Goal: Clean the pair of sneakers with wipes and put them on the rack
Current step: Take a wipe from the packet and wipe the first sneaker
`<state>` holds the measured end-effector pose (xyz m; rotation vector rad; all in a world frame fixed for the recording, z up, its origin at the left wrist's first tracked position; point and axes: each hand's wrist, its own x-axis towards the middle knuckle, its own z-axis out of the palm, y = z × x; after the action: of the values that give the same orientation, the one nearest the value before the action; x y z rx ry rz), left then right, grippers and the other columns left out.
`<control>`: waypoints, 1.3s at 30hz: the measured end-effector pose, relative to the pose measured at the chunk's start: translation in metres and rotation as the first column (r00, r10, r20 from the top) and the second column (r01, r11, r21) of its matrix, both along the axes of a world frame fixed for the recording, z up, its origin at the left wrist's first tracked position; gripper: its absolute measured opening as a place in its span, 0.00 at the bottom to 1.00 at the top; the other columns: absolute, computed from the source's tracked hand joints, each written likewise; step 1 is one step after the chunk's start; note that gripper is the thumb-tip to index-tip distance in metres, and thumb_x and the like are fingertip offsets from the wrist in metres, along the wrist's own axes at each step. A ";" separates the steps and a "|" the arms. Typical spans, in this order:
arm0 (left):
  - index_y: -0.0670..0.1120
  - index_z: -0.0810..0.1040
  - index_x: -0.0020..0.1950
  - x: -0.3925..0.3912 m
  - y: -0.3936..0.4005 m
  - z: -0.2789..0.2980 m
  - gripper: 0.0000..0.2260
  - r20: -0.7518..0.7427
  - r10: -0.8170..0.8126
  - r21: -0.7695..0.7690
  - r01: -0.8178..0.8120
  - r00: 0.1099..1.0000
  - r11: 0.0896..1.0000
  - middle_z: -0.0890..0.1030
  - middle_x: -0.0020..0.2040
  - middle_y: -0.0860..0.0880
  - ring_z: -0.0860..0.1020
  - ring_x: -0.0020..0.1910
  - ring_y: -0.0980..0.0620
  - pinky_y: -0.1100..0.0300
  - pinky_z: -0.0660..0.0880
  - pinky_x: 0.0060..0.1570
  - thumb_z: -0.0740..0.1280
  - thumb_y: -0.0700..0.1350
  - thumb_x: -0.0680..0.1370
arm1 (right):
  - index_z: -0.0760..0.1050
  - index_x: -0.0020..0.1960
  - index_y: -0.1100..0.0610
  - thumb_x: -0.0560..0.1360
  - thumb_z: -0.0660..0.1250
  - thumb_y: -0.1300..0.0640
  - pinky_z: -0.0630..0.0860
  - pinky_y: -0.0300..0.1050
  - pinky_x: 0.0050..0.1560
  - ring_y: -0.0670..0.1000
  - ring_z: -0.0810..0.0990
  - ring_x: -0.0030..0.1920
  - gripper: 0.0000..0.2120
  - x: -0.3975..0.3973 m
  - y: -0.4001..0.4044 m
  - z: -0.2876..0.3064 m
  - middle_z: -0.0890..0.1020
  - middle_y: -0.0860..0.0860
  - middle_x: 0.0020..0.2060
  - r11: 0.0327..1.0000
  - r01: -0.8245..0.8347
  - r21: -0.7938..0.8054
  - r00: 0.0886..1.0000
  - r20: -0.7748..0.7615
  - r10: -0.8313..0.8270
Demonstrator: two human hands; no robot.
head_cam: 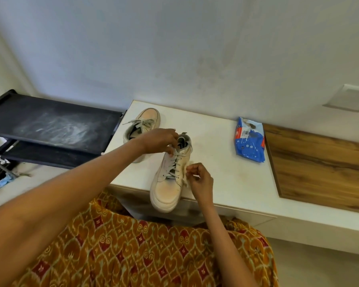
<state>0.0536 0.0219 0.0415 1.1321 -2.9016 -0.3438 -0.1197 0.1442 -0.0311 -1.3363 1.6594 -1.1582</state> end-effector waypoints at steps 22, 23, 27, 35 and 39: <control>0.44 0.80 0.54 -0.035 0.012 -0.022 0.11 -0.236 0.161 -0.086 -0.185 0.958 0.979 0.73 0.56 0.50 0.73 0.54 0.52 0.60 0.69 0.44 0.62 0.46 0.78 | 0.81 0.54 0.57 0.73 0.68 0.64 0.69 0.41 0.41 0.54 0.77 0.49 0.11 -0.056 -0.006 0.003 0.83 0.53 0.50 0.954 -0.301 -0.007 0.609 -0.771 0.186; 0.44 0.79 0.56 -0.031 0.012 -0.020 0.11 -0.223 0.148 -0.076 -0.168 0.963 0.983 0.73 0.56 0.52 0.73 0.56 0.50 0.58 0.70 0.46 0.62 0.46 0.78 | 0.81 0.54 0.57 0.73 0.68 0.64 0.68 0.41 0.42 0.54 0.77 0.49 0.11 -0.058 -0.012 0.005 0.82 0.54 0.50 0.964 -0.267 -0.005 0.633 -0.755 0.172; 0.45 0.78 0.58 -0.019 0.006 -0.017 0.11 -0.096 0.150 -0.132 -0.161 0.984 0.978 0.71 0.65 0.49 0.69 0.62 0.49 0.51 0.74 0.48 0.62 0.44 0.79 | 0.82 0.50 0.61 0.73 0.67 0.66 0.70 0.40 0.43 0.54 0.77 0.47 0.08 -0.054 -0.026 0.021 0.82 0.56 0.45 0.989 -0.090 -0.120 0.788 -0.615 -0.003; 0.46 0.81 0.54 -0.037 0.012 -0.008 0.10 -0.180 0.274 -0.125 -0.298 0.945 0.946 0.78 0.56 0.50 0.76 0.53 0.50 0.60 0.65 0.39 0.62 0.44 0.78 | 0.79 0.58 0.61 0.75 0.64 0.67 0.73 0.42 0.48 0.56 0.78 0.51 0.12 -0.075 -0.030 0.014 0.80 0.58 0.50 0.965 0.254 -0.069 0.754 -0.610 -0.242; 0.47 0.82 0.54 -0.044 0.021 -0.011 0.11 -0.231 0.337 -0.196 -0.383 0.913 0.903 0.80 0.55 0.50 0.77 0.53 0.49 0.59 0.69 0.39 0.62 0.42 0.77 | 0.79 0.57 0.60 0.76 0.63 0.67 0.75 0.42 0.49 0.56 0.78 0.51 0.13 -0.048 -0.019 0.002 0.80 0.57 0.52 0.970 0.231 -0.073 0.768 -0.598 -0.228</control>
<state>0.0092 0.0427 0.0302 1.4641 -2.4173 -0.0853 -0.1677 0.1248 -0.0292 -1.6472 2.3369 -0.8942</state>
